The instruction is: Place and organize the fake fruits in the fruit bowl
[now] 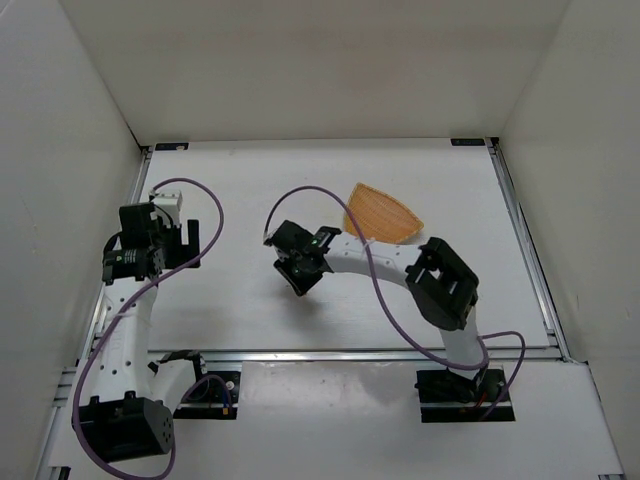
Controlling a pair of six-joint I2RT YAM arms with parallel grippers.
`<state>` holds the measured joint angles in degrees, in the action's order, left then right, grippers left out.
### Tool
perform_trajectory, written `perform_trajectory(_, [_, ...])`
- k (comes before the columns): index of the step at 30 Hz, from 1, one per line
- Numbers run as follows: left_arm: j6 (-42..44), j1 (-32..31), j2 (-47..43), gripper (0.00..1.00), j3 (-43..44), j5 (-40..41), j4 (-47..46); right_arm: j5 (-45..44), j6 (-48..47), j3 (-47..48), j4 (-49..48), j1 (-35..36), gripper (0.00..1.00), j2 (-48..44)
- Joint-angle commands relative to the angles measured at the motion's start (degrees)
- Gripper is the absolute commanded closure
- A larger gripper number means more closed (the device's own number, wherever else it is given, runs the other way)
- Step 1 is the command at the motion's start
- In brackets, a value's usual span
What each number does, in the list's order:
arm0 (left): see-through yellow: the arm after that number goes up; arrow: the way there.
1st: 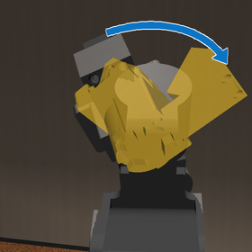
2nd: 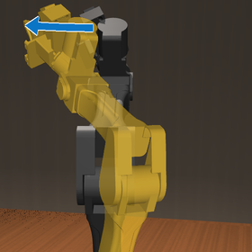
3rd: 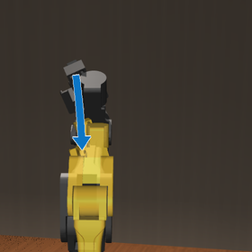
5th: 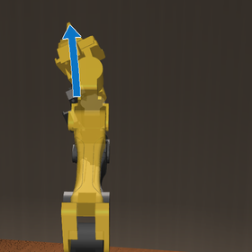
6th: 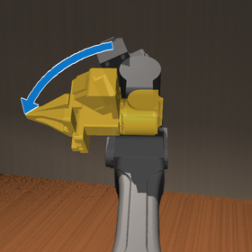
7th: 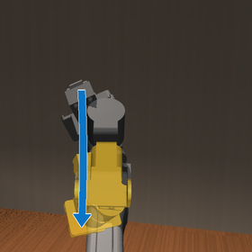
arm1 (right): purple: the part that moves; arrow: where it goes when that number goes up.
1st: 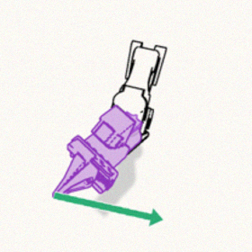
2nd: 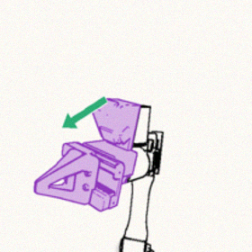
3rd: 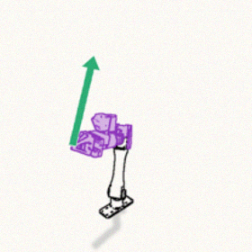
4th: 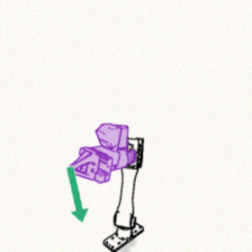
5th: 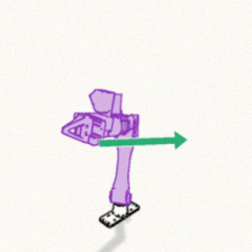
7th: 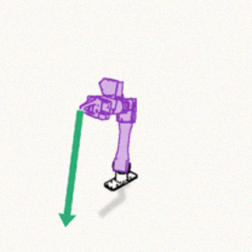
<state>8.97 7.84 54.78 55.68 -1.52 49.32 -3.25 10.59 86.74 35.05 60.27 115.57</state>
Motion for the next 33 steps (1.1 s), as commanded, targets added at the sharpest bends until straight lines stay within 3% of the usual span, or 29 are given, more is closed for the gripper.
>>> perform_trajectory(1, [2.01,0.34,1.46,0.0,0.56,-3.04,-0.01,-2.64,4.33,0.28,0.2,-4.36,0.86,-11.39])
perform_trajectory(6, [3.16,-3.25,6.81,0.0,5.56,-8.41,0.51,-4.57,11.9,0.18,2.21,-19.01,0.89,-14.85])
perform_trajectory(9, [3.16,-7.73,12.25,0.0,8.73,-7.8,0.51,-5.19,15.42,3.77,6.76,-26.4,0.89,-9.52])
perform_trajectory(13, [3.68,-20.03,18.86,0.0,13.39,-2.01,1.13,-5.19,16.57,11.33,11.53,-32.4,0.86,-1.76])
perform_trajectory(14, [4.21,-21.97,20.26,0.0,14.1,-0.6,1.13,-5.19,16.57,13.26,11.53,-33.98,0.83,0.34])
perform_trajectory(18, [5.71,-30.41,27.47,0.0,18.05,6.96,0.6,-3.53,17.79,14.51,12.24,-37.41,0.42,2.29])
perform_trajectory(22, [6.41,-37.0,35.29,0.0,24.2,7.77,0.6,-0.54,18.33,13.2,11.45,-40.05,0.3,0.98])
perform_trajectory(24, [5.27,-39.47,39.86,0.0,27.89,4.96,0.6,-0.53,17.63,11.0,10.66,-40.58,0.26,-1.48])
perform_trajectory(33, [6.14,-47.82,55.68,0.0,37.39,1.53,0.6,-3.52,17.62,-0.42,8.37,-41.64,0.25,-16.33])
